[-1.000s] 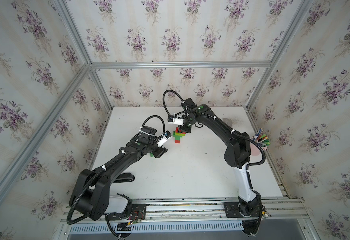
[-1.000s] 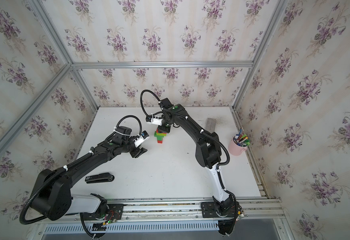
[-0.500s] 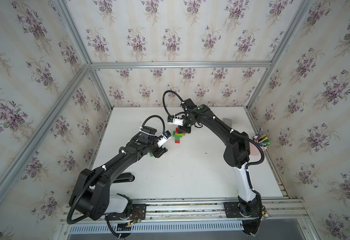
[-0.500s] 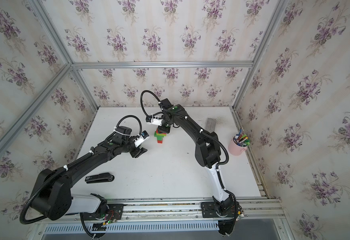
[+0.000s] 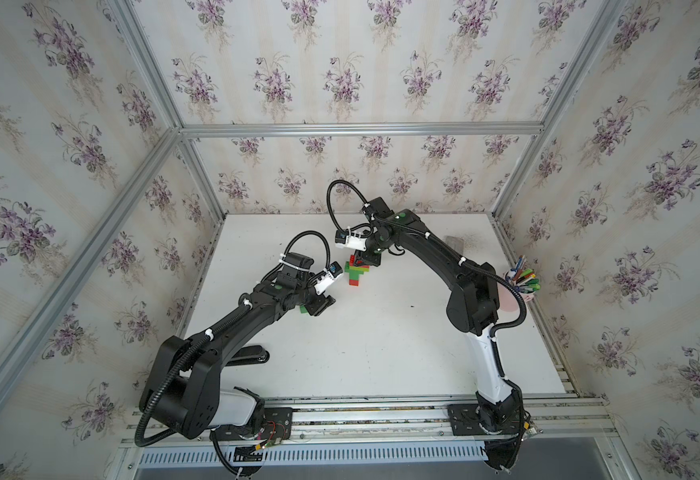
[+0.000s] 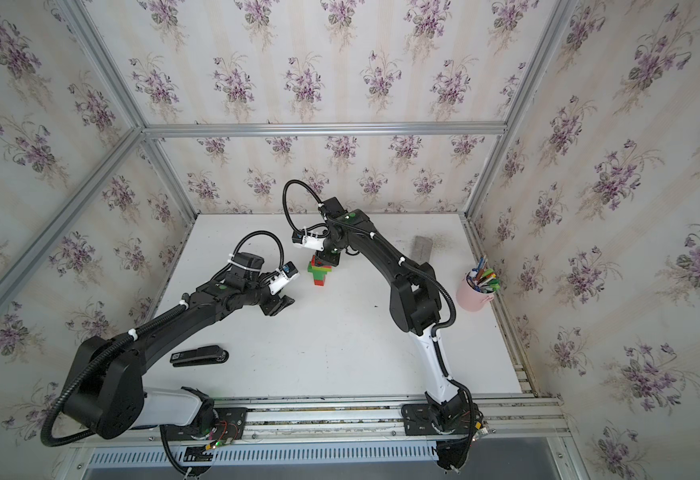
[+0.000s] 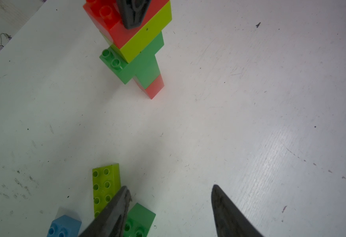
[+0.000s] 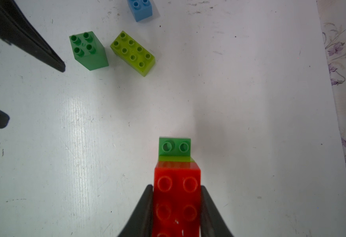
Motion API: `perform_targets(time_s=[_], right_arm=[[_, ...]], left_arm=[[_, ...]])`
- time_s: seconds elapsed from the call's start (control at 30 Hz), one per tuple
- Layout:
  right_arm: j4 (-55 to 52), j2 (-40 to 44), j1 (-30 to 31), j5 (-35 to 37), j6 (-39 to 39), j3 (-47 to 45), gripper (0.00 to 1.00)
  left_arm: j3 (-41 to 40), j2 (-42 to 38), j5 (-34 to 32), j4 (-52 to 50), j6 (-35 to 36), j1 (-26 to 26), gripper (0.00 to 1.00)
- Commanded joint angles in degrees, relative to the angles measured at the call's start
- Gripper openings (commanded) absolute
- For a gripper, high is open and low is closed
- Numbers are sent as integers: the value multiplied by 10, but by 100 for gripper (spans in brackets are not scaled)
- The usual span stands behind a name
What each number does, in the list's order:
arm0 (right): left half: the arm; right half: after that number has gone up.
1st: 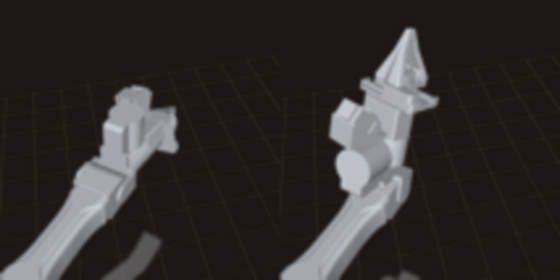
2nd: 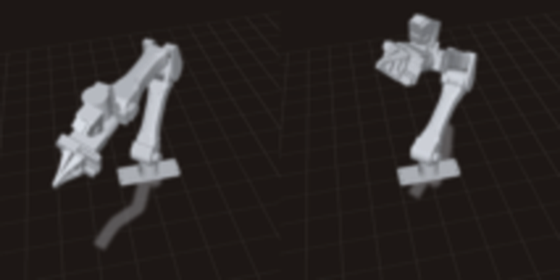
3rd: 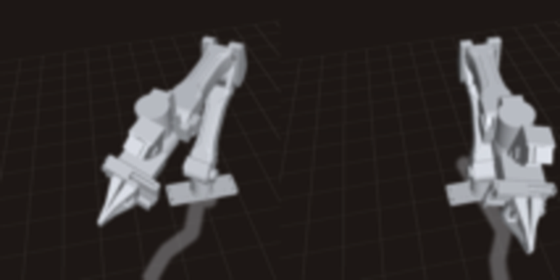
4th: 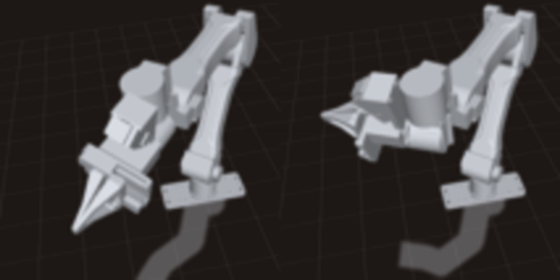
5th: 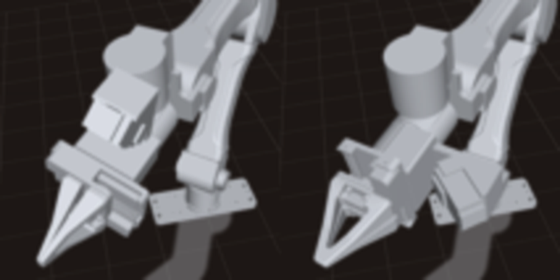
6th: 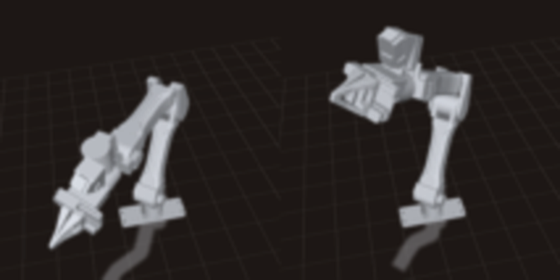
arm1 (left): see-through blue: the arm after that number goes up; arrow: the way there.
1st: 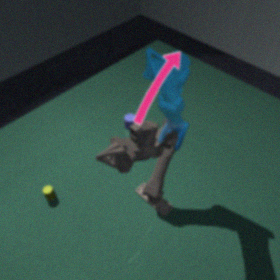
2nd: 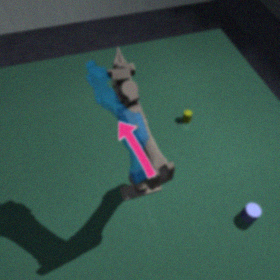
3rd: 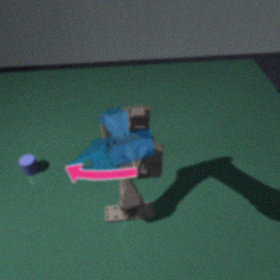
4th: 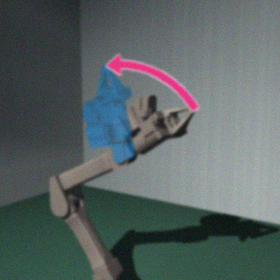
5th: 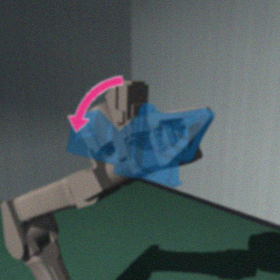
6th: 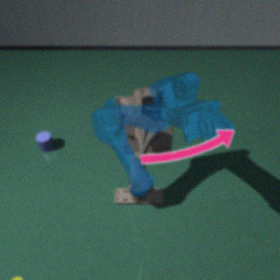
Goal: Assemble a spoon with lego
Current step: Assemble the lego brick with the lego brick.
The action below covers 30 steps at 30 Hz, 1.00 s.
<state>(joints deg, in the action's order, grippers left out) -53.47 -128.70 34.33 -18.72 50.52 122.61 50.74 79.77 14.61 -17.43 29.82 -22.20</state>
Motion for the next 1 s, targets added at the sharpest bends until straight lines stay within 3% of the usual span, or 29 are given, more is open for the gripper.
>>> perform_targets(time_s=[0.0,0.17,0.43,0.63,0.97], right_arm=[[-46,-14,0,33,-1,-19,20],[-48,-13,1,26,-8,-16,22],[-28,-4,9,18,-20,20,50],[-14,-1,9,48,-31,25,61],[0,5,5,94,-26,11,66]], left_arm=[[5,1,-3,-1,2,0,64],[8,4,-1,-4,1,0,64],[11,5,0,-8,-2,0,64],[16,4,2,-10,-7,0,64],[21,-9,-13,-42,-17,0,66]])
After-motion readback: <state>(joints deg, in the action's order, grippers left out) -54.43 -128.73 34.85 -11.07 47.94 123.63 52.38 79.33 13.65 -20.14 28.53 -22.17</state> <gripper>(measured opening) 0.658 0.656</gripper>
